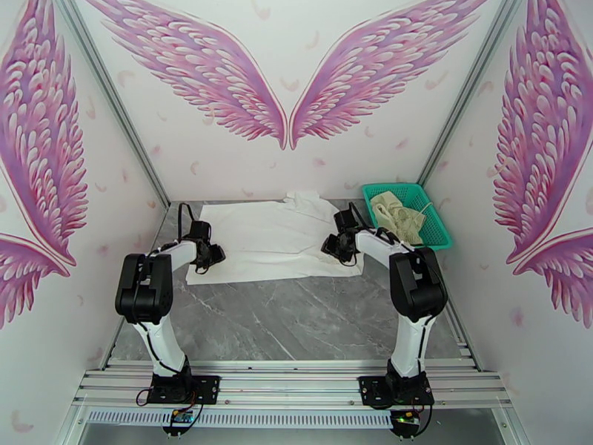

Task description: Fold and stack the mixed laundry pile

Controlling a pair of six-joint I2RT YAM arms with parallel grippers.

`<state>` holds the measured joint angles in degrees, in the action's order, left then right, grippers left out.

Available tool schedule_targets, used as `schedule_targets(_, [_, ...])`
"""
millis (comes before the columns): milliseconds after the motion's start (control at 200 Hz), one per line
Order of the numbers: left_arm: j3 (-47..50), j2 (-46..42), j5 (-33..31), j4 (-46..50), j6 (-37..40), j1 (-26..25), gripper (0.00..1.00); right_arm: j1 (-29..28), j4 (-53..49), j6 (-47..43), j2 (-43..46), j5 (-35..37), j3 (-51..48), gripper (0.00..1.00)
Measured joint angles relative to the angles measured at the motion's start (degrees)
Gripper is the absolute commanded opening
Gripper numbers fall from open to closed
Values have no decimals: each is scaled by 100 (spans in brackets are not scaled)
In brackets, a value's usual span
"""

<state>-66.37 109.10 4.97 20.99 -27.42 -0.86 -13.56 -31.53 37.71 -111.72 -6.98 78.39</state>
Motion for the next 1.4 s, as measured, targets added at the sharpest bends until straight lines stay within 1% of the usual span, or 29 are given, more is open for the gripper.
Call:
schedule_targets(175, [247, -164, 105, -118, 0, 74, 42, 186, 72, 20, 11, 103, -575, 45])
schedule_targets(285, [601, -428, 229, -166, 2, 232, 42, 227, 238, 26, 280, 203, -922, 45])
schedule_targets(365, [855, -614, 407, -205, 28, 442, 43, 258, 286, 42, 553, 254, -1272, 45])
schedule_targets(470, [940, -693, 636, -164, 129, 702, 45, 503, 260, 35, 859, 254, -1674, 46])
schedule_targets(595, [887, -693, 769, -103, 236, 756, 47, 769, 240, -52, 940, 170, -1731, 46])
schedule_targets(800, [293, -619, 699, 404, 444, 726, 55, 785, -74, -210, 986, 162, -1266, 48])
schedule_targets(920, [-35, -664, 549, 584, 564, 680, 57, 785, -236, -289, 1340, 170, -1193, 49])
schedule_targets(985, [-48, -826, 380, 772, 599, 643, 58, 785, -343, -319, 1587, 192, -1217, 52])
schedule_targets(1084, [90, -1285, 107, 1003, 570, 557, 59, 785, -474, -411, 1912, 236, -1327, 59])
schedule_targets(1169, [476, -1818, 13, 1032, 483, 459, 58, 793, -533, -487, 1980, 247, -1462, 61])
schedule_targets(1224, [713, -2002, 17, 1040, 446, 413, 58, 824, -529, -496, 1921, 203, -1561, 61])
schedule_targets(1279, [874, -2004, 33, 1043, 428, 396, 57, 872, -498, -498, 1792, 111, -1626, 61])
schedule_targets(1349, [940, -1786, 46, 1058, 422, 437, 57, 909, -385, -496, 1497, -26, -1641, 61])
schedule_targets(1369, [940, -1705, 46, 1051, 424, 463, 59, 922, -341, -498, 1390, -61, -1641, 62])
schedule_targets(1399, [935, -1556, -2, 1043, 420, 511, 64, 931, -273, -498, 1231, -98, -1641, 62])
